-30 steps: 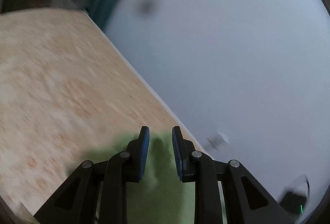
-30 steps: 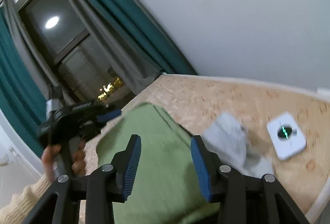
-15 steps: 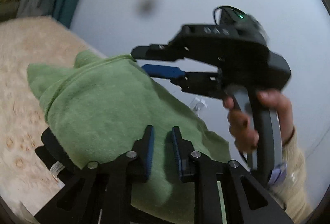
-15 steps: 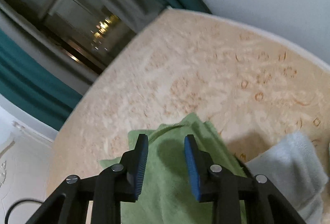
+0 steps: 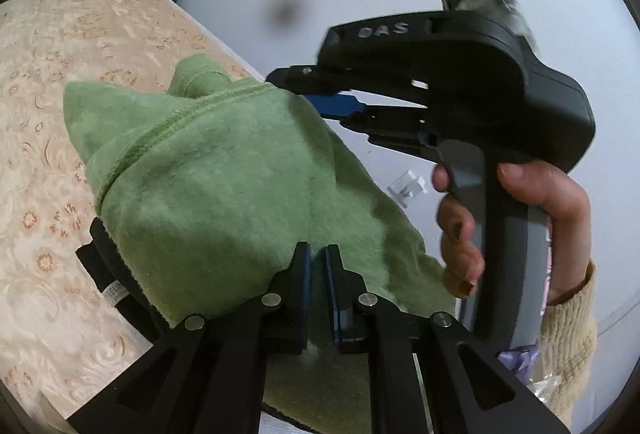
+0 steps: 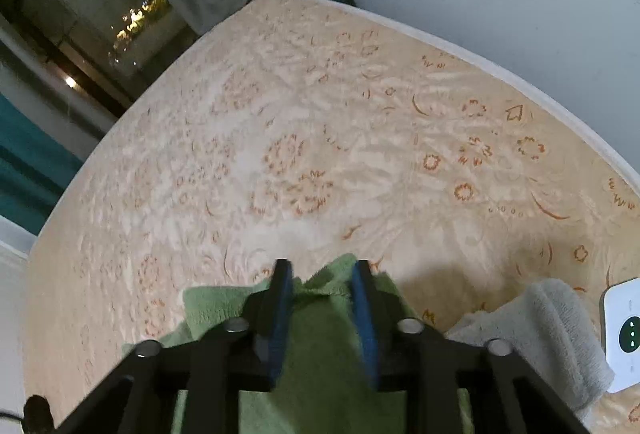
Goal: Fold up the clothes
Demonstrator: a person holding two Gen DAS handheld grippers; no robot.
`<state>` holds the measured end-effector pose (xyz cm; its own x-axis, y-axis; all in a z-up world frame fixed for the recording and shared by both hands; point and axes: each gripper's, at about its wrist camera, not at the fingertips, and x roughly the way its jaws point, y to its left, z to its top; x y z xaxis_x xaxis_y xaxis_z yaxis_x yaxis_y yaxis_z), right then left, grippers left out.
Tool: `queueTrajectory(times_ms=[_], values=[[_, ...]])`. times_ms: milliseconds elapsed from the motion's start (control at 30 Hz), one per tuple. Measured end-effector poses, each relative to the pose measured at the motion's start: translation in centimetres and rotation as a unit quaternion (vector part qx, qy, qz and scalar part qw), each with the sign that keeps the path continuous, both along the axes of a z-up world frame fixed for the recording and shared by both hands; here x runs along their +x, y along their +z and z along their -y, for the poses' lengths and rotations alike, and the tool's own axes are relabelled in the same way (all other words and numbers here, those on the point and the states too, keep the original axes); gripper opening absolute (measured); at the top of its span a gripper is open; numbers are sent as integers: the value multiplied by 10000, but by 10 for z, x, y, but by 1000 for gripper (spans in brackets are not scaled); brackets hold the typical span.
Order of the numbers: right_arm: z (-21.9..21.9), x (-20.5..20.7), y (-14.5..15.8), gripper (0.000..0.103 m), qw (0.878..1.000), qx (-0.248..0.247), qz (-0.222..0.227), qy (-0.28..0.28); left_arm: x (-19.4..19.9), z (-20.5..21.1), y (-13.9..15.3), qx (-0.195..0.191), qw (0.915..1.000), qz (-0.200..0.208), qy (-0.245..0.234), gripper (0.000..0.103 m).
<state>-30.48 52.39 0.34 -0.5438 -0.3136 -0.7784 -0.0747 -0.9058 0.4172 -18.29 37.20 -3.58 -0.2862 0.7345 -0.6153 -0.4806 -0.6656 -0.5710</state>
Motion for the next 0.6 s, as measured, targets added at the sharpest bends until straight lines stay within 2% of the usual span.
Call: queueTrajectory(times_ms=[333,600], values=[[-18,14,14,22,9990,-333,-44,-290,-3,-7,-2,-109,9998,-151,20,10],[-14,10,14,22,9988,-362,98,-324,-5,-11,-3,-154,9997,-202,17,10]])
